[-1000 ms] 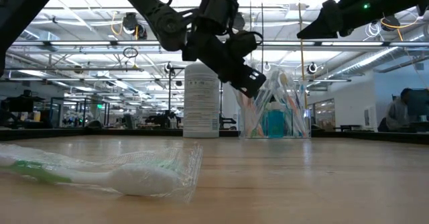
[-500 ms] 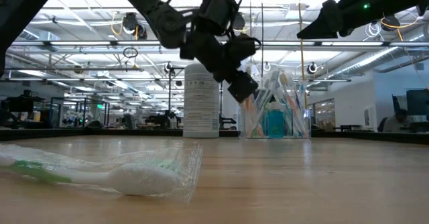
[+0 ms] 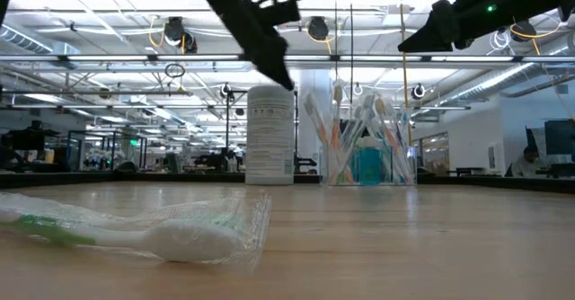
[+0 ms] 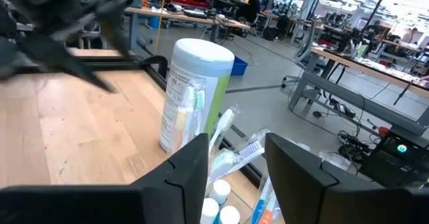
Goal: Pick & Place toothbrushing station
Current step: Put the green toothbrush into the transparent organizer
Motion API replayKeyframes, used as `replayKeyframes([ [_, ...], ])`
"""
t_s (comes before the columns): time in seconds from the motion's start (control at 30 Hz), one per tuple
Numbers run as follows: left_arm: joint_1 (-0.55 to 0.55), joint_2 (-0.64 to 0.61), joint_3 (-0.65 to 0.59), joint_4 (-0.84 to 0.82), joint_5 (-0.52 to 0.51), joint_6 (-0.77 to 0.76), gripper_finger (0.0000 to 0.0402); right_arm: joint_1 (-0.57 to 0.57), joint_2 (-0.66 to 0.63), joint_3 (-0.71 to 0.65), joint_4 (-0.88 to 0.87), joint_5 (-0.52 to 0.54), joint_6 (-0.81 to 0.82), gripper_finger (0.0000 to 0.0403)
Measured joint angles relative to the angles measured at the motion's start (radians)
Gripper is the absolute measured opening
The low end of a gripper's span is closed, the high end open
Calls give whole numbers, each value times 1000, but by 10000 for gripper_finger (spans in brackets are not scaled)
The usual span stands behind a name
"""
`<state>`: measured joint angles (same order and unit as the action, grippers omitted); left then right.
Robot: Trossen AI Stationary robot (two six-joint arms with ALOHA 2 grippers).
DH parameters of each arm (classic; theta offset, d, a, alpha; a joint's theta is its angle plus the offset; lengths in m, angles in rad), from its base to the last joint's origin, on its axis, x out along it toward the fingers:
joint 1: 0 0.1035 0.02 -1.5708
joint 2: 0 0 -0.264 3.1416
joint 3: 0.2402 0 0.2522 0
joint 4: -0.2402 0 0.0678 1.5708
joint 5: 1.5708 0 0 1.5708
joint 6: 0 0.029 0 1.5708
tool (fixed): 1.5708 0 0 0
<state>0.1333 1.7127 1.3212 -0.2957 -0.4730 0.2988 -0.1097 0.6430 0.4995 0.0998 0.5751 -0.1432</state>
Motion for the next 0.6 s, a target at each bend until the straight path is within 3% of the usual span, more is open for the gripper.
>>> replayKeyframes([
  [0.07,0,-33,0,-160,121,-42,184,0,0,0,0,0,0,139],
  [0.17,-6,-57,0,-413,383,-94,172,0,0,0,0,0,0,139],
  [0.27,-31,-60,-33,-529,639,-87,161,0,0,0,0,0,0,139],
  [0.4,-104,-59,-143,-450,828,-49,149,0,0,0,0,0,0,139],
  [0.6,-267,-58,-319,-174,865,-129,145,0,0,0,0,0,0,139],
])
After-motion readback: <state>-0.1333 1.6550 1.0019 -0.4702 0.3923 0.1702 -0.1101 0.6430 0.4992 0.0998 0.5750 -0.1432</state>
